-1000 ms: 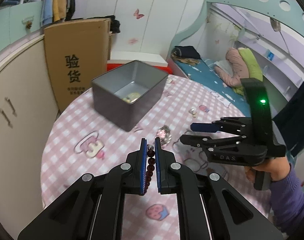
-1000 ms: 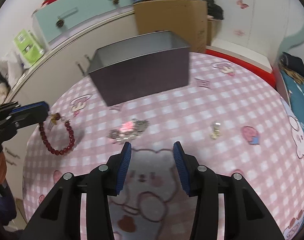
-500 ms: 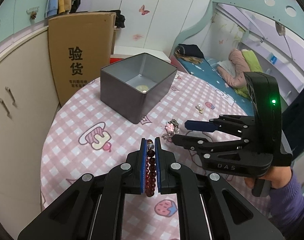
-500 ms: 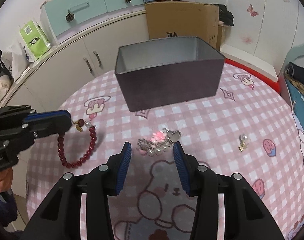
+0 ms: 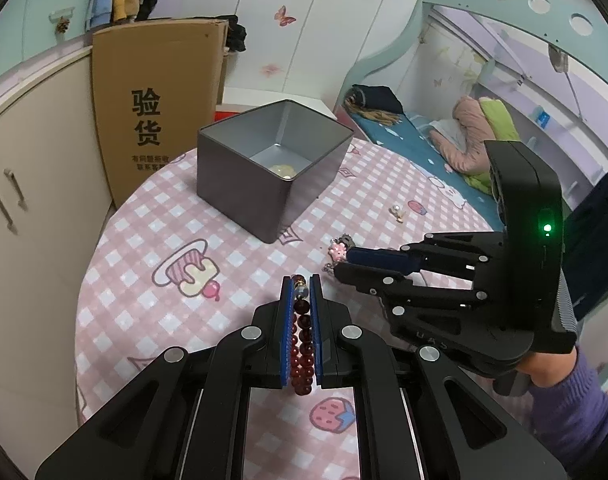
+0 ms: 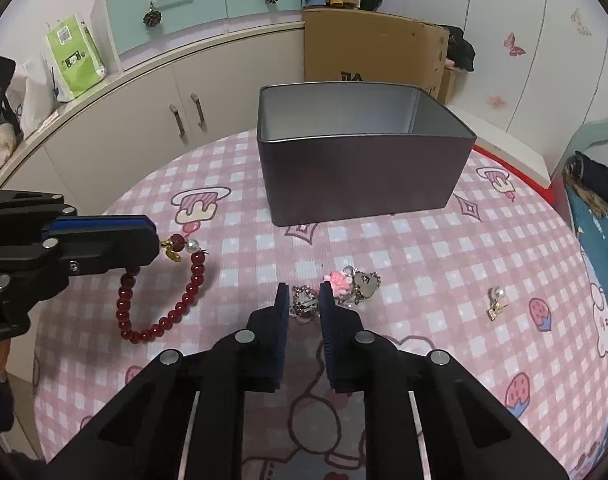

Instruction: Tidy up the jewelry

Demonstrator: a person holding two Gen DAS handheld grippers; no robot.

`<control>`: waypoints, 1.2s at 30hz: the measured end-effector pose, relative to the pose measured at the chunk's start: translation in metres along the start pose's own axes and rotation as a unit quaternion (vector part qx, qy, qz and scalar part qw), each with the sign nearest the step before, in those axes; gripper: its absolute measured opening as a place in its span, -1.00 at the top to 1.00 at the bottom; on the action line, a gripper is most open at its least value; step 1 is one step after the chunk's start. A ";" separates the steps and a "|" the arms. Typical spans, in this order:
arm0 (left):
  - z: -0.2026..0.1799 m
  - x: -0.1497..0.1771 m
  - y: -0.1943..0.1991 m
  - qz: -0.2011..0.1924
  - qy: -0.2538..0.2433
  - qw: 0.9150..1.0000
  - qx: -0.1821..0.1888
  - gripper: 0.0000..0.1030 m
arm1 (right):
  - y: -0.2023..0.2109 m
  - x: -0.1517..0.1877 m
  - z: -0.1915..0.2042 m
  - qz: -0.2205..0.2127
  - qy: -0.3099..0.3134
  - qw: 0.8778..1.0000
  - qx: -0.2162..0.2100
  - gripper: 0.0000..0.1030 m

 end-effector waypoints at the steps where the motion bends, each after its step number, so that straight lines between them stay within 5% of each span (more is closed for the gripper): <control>1: 0.000 0.000 0.000 0.000 0.000 1.000 0.001 0.84 | 0.001 0.001 -0.001 -0.001 -0.002 1.000 0.000 0.71; 14: 0.000 0.001 -0.002 0.004 0.003 1.000 0.007 0.83 | 0.022 0.005 -0.043 -0.012 -0.127 0.991 -0.049 0.71; 25: -0.005 0.001 -0.006 0.008 0.001 1.000 0.013 0.83 | 0.039 0.033 -0.072 0.035 -0.150 0.988 -0.021 0.55; 27: -0.007 0.001 -0.007 0.009 0.001 1.000 0.015 0.83 | 0.042 0.029 -0.075 0.019 -0.159 0.987 -0.018 0.36; 30: -0.009 0.001 -0.008 0.010 -0.001 1.000 0.017 0.83 | 0.040 0.015 -0.074 0.000 -0.156 0.988 -0.013 0.35; 36: -0.011 -0.003 -0.009 0.009 -0.001 1.000 0.020 0.83 | 0.006 0.000 -0.062 0.033 -0.116 0.993 -0.009 0.35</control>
Point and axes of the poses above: each gripper's, at about its wrist camera, not at the fingertips, and y roughly against the way its jaws point, z to its left, x to its underside, the point moved 4 cm from there along -y, roughly the way its jaws point, and after that the axes turned 15 degrees about -z, right-handed, at the moved point
